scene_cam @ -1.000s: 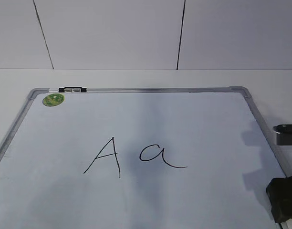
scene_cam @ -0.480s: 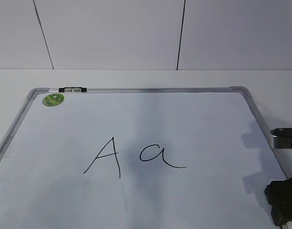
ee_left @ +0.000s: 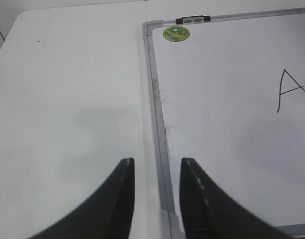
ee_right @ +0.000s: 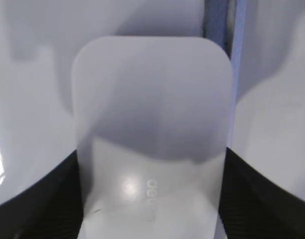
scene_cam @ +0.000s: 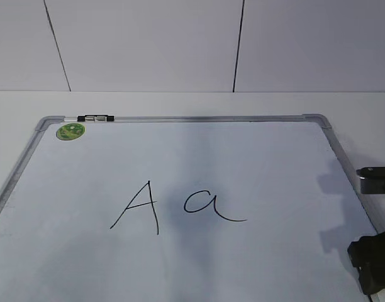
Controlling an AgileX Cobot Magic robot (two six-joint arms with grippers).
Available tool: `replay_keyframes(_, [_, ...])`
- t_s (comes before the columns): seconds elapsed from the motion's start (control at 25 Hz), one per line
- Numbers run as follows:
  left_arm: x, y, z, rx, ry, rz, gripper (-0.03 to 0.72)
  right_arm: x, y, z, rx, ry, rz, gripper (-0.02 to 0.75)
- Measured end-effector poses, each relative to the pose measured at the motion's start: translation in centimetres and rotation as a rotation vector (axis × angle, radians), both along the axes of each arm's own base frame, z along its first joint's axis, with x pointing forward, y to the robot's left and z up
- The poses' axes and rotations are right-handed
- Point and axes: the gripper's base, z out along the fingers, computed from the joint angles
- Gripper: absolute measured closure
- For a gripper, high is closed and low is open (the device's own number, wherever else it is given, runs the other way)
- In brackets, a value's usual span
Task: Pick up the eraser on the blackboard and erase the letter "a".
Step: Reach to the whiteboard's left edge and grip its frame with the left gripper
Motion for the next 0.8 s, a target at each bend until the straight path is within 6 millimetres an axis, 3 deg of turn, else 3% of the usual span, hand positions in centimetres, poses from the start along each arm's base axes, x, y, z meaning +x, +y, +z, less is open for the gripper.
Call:
replay_keyframes(0.6, [0.0, 0.0, 0.0, 0.000, 0.000, 0.000, 0.453, -0.3, -0.1, 0.1, -0.017, 0.034, -0.001, 0.184])
replay_keyframes(0.8, [0.0, 0.0, 0.0, 0.000, 0.000, 0.000, 0.453, 0.0, -0.4, 1.7, -0.083, 0.110, 0.001, 0.185])
